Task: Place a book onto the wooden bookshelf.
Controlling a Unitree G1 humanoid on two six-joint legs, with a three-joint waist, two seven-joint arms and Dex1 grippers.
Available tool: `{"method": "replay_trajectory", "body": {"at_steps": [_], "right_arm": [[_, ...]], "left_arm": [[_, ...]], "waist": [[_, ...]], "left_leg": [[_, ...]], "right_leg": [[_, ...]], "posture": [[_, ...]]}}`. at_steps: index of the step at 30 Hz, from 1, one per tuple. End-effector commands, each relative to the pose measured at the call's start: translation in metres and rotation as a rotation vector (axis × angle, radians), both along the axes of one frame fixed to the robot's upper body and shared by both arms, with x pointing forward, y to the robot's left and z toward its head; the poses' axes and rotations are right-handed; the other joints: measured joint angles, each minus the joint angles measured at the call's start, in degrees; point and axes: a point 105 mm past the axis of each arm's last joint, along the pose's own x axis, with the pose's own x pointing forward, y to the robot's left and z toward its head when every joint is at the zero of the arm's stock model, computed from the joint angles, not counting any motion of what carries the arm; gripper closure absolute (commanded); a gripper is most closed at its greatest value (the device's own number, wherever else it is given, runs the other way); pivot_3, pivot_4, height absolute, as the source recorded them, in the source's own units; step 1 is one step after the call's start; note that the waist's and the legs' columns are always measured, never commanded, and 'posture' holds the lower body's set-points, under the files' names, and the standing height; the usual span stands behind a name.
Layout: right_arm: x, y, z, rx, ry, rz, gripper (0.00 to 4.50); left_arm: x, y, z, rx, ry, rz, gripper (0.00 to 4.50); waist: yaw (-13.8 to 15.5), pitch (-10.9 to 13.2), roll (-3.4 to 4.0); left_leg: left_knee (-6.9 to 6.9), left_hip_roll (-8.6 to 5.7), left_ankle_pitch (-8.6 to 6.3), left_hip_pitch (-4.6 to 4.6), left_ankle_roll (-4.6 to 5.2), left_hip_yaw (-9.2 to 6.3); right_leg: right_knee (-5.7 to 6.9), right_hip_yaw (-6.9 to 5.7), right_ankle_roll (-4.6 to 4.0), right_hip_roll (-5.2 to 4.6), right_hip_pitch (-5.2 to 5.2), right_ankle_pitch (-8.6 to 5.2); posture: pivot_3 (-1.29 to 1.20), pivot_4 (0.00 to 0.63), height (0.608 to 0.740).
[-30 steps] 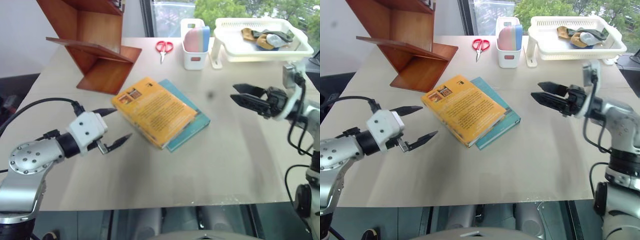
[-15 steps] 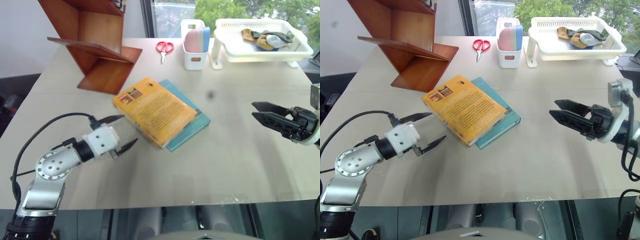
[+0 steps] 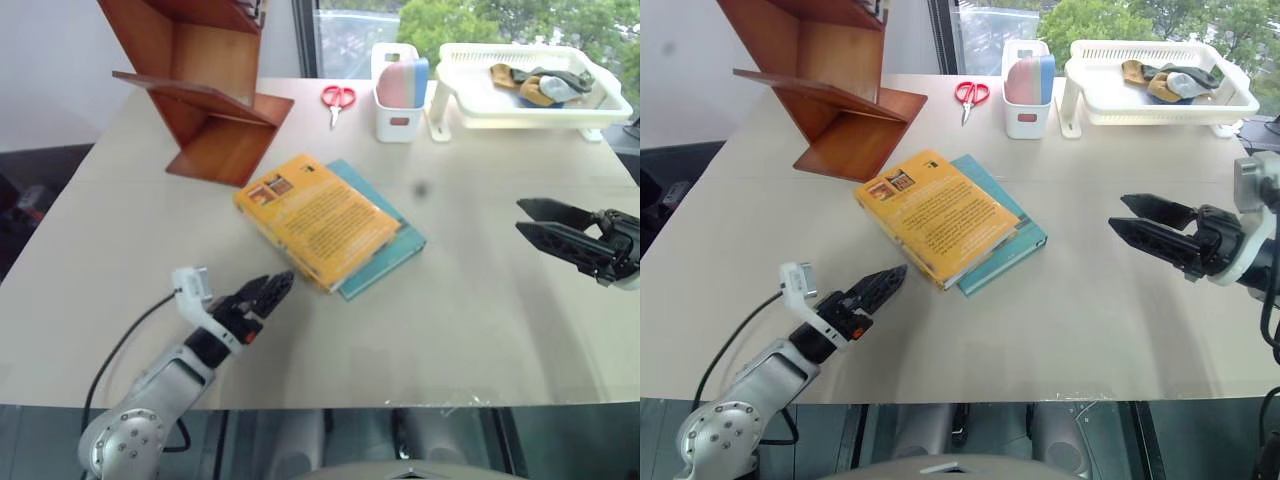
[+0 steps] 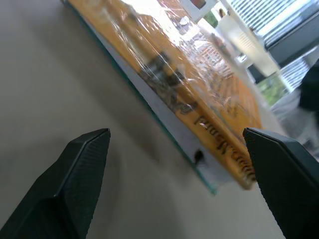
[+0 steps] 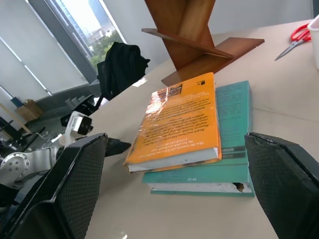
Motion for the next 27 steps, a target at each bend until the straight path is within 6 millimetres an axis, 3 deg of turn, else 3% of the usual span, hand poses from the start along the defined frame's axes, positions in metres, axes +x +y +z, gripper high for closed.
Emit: {"method": "replay_trajectory", "body": {"at_steps": [1, 12, 15, 18, 19, 20, 22, 27], "right_arm": [[-0.004, -0.001, 0.008, -0.018, -0.04, 0.005, 0.0], [-0.012, -0.007, 0.011, -0.038, -0.072, -0.049, 0.0], [-0.014, -0.007, 0.011, -0.041, -0.074, -0.059, 0.0], [-0.014, -0.006, 0.011, -0.041, -0.075, -0.062, 0.0], [-0.014, -0.006, 0.01, -0.041, -0.074, -0.063, 0.0], [-0.014, -0.006, 0.01, -0.041, -0.073, -0.063, 0.0], [-0.015, -0.005, 0.008, -0.044, -0.069, -0.061, 0.0], [-0.013, -0.005, 0.008, -0.048, -0.067, -0.057, 0.0]], "left_arm": [[0.009, -0.012, 0.006, -0.186, 0.082, -0.038, 0.03], [0.045, -0.035, 0.006, -0.349, 0.182, -0.092, 0.03], [0.048, -0.034, 0.006, -0.364, 0.184, -0.091, 0.81], [0.052, -0.028, 0.006, -0.378, 0.185, -0.069, 2.21], [0.052, -0.026, 0.005, -0.376, 0.187, -0.066, 2.45], [0.052, -0.026, 0.004, -0.374, 0.189, -0.064, 3.04], [0.052, -0.025, 0.003, -0.372, 0.191, -0.065, 3.58], [0.051, -0.024, -0.001, -0.332, 0.193, -0.056, 3.58]], "waist": [[0.24, -0.01, -0.03], [0.32, -0.03, -0.01], [0.38, -0.03, -0.01], [0.39, -0.03, -0.01], [0.38, -0.03, -0.01], [0.38, -0.03, -0.02], [0.41, -0.03, -0.02], [0.47, -0.03, -0.02]], "left_leg": [[0.0, -0.01, 0.0, 0.16, 0.0, -0.01], [0.05, -0.22, -0.03, 0.15, 0.05, 0.04], [0.03, -0.22, -0.04, 0.14, 0.05, 0.06], [0.03, -0.22, -0.04, 0.15, 0.05, 0.06], [0.03, -0.22, -0.04, 0.15, 0.05, 0.07], [0.03, -0.22, -0.04, 0.15, 0.05, 0.07], [0.03, -0.22, -0.04, 0.15, 0.05, 0.06], [0.03, -0.22, -0.04, 0.14, 0.06, 0.07]], "right_leg": [[-0.04, -0.02, 0.0, 0.0, 0.18, 0.0], [-0.07, 0.03, 0.0, 0.02, 0.2, 0.0], [-0.09, 0.02, 0.0, 0.03, 0.19, -0.01], [-0.1, 0.03, 0.0, 0.02, 0.2, -0.01], [-0.1, 0.04, 0.0, 0.02, 0.2, -0.01], [-0.1, 0.04, 0.0, 0.01, 0.19, -0.01], [-0.11, 0.03, -0.01, 0.01, 0.2, -0.01], [-0.13, 0.05, -0.01, 0.0, 0.2, -0.01]], "posture": [[0.0, 0.15, 0.74], [0.0, 0.15, 0.74], [0.0, 0.15, 0.74], [0.0, 0.15, 0.74], [0.0, 0.15, 0.74], [0.0, 0.15, 0.74], [0.0, 0.15, 0.74], [0.0, 0.15, 0.74]]}}
